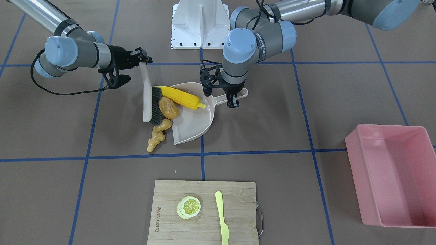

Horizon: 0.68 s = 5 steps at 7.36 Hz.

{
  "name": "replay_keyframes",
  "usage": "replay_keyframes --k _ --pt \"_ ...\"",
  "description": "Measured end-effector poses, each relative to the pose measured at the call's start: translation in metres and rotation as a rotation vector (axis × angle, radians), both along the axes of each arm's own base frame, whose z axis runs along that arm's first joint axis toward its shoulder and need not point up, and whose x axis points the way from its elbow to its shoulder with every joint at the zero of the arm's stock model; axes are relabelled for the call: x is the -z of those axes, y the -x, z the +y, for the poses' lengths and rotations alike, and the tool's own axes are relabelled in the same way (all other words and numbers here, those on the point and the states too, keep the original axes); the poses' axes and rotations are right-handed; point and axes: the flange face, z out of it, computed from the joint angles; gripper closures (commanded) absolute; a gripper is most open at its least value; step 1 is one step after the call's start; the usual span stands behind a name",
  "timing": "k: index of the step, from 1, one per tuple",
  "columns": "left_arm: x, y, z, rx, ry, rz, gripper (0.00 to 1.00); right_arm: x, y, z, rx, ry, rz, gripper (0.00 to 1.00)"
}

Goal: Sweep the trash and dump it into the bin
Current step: 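Sweep the corn and potato into the dustpan with the right-held brush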

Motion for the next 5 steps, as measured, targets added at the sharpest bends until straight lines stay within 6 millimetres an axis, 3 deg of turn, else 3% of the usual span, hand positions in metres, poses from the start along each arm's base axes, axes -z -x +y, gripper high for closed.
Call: replay_keyframes --k 5 --pt "-0.001 0.001 0.001 -0.003 -0.001 0.000 1.00 0.063 0.048 0.007 -0.032 0.056 0.014 1.00"
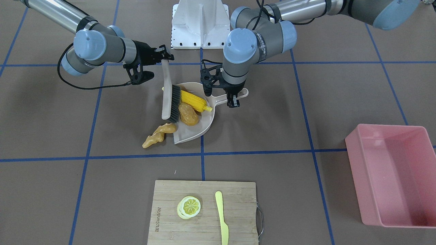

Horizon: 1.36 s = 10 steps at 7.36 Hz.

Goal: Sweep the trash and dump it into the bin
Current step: 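Sweep the corn and potato into the dustpan with the right-held brush, then lift the brush back and reposition it behind the ginger with the right gripper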

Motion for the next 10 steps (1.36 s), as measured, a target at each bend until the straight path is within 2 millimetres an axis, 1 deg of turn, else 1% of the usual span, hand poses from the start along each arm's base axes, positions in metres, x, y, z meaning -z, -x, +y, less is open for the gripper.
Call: replay_keyframes --k 1,2,3,4,5,6,7,8,9,10 --pt "0.000 0.000 0.000 -0.001 -0.001 0.001 1.00 0.008 -0.002 -0.003 -0.004 0.007 0.005 1.00" --pt "0.000 0.001 0.000 -0.001 -0.001 0.000 1.00 0.011 -0.014 -0.013 -0.009 0.020 0.008 1.00" --pt "-0.001 0.001 0.001 -0.001 -0.001 0.000 1.00 0.010 -0.034 -0.028 -0.011 0.038 0.010 1.00" --pt "-0.002 0.001 0.001 -0.001 -0.001 0.001 1.00 0.002 -0.061 -0.045 -0.010 0.056 0.016 1.00" --pt "-0.003 0.002 0.001 -0.001 -0.001 0.000 1.00 -0.013 -0.085 -0.058 -0.008 0.066 0.023 1.00" --pt "-0.006 0.002 0.001 0.000 0.000 -0.001 1.00 -0.036 -0.103 -0.065 -0.009 0.052 0.029 1.00" --pt "-0.010 0.003 0.001 0.000 0.001 -0.003 1.00 -0.070 -0.118 -0.070 -0.013 0.008 0.034 1.00" --pt "-0.013 0.003 0.001 0.001 0.003 -0.004 1.00 -0.104 -0.128 -0.078 -0.014 -0.046 0.036 1.00" --pt "-0.015 0.003 0.001 0.002 0.005 -0.006 1.00 -0.132 -0.133 -0.087 -0.010 -0.096 0.034 1.00" --pt "-0.016 0.002 0.001 0.002 0.005 -0.006 1.00 -0.150 -0.133 -0.094 -0.003 -0.137 0.029 1.00"
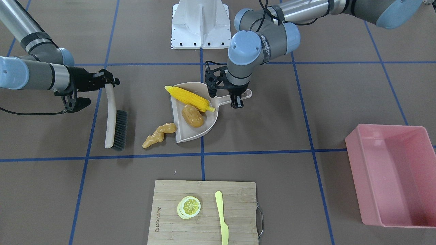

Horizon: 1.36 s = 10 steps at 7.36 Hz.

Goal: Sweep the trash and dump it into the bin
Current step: 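Lift the brush back and reposition it behind the ginger with the right gripper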

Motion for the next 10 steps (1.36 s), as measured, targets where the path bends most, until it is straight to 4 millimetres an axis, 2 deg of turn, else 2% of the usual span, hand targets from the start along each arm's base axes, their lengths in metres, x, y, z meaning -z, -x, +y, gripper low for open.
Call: replay_keyframes --k 1,2,6,9,10 --pt "0.000 0.000 0.000 -0.001 0.000 0.000 1.00 -0.007 0.001 -0.004 0.005 -0.021 -0.003 1.00" --pt "0.000 0.000 0.000 -0.002 0.000 0.000 1.00 -0.005 0.006 -0.007 0.010 -0.034 -0.009 1.00" --pt "0.002 0.003 0.001 -0.003 0.013 -0.023 1.00 0.034 0.047 -0.035 0.025 -0.043 -0.011 1.00" --pt "0.003 0.005 0.002 -0.003 0.016 -0.028 1.00 0.033 0.072 -0.030 0.044 -0.032 0.009 1.00" --pt "0.004 0.005 0.002 -0.003 0.016 -0.028 1.00 0.038 0.079 -0.028 0.049 -0.027 0.013 1.00"
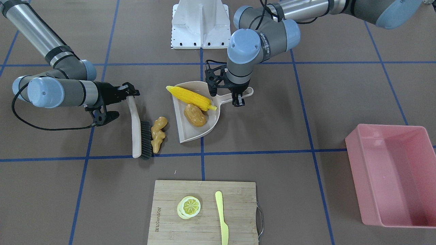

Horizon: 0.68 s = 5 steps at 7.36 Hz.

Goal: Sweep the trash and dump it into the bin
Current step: 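Sweep the ginger into the dustpan with the right-held brush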

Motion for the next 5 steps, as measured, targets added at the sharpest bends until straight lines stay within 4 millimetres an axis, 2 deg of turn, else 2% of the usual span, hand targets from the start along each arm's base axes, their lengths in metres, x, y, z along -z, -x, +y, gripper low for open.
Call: replay_keyframes --k 3,5 --pt "0.001 0.000 0.000 0.000 -0.001 0.001 1.00 0.033 0.016 -0.003 -0.003 0.023 0.015 1.00" --pt "0.001 0.000 0.000 -0.001 -0.001 0.001 1.00 0.053 0.030 0.014 -0.010 0.039 0.024 1.00"
